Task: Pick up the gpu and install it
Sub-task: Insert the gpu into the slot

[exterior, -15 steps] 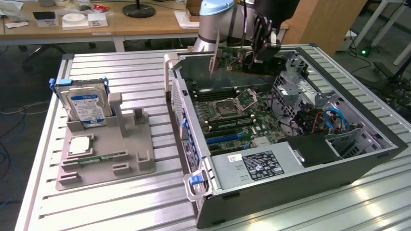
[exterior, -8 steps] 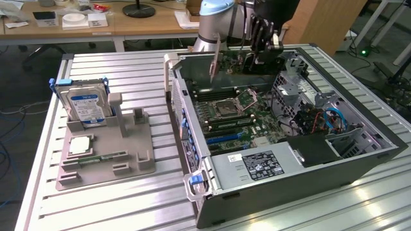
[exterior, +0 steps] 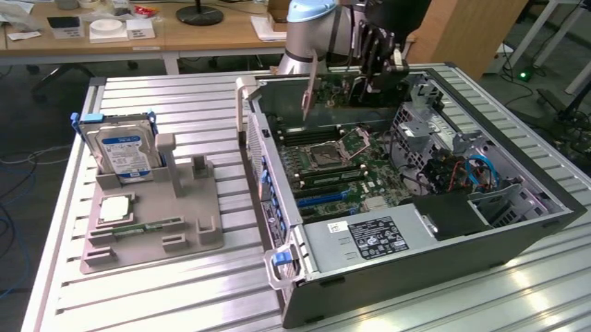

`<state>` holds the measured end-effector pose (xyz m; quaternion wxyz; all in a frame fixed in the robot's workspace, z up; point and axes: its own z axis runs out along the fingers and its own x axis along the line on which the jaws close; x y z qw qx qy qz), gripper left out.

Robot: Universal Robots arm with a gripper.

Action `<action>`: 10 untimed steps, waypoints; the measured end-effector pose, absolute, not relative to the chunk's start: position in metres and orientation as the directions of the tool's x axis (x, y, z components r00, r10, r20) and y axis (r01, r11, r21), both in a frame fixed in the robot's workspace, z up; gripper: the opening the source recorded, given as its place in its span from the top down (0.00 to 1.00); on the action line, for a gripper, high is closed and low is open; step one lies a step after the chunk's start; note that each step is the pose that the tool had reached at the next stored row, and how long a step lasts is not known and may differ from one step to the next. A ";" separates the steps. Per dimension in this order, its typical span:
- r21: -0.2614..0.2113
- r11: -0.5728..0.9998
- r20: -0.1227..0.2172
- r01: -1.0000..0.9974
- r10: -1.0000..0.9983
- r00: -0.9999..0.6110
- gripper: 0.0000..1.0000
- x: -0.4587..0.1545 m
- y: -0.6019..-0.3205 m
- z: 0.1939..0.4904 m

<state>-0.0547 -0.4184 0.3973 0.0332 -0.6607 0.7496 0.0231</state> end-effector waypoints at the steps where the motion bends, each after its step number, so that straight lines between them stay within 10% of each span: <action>1: -0.009 0.113 -0.080 -0.994 -0.990 -0.112 0.72 -0.055 -0.418 0.397; 10: -0.009 0.077 -0.080 -0.997 -0.994 -0.076 0.72 -0.055 -0.429 0.394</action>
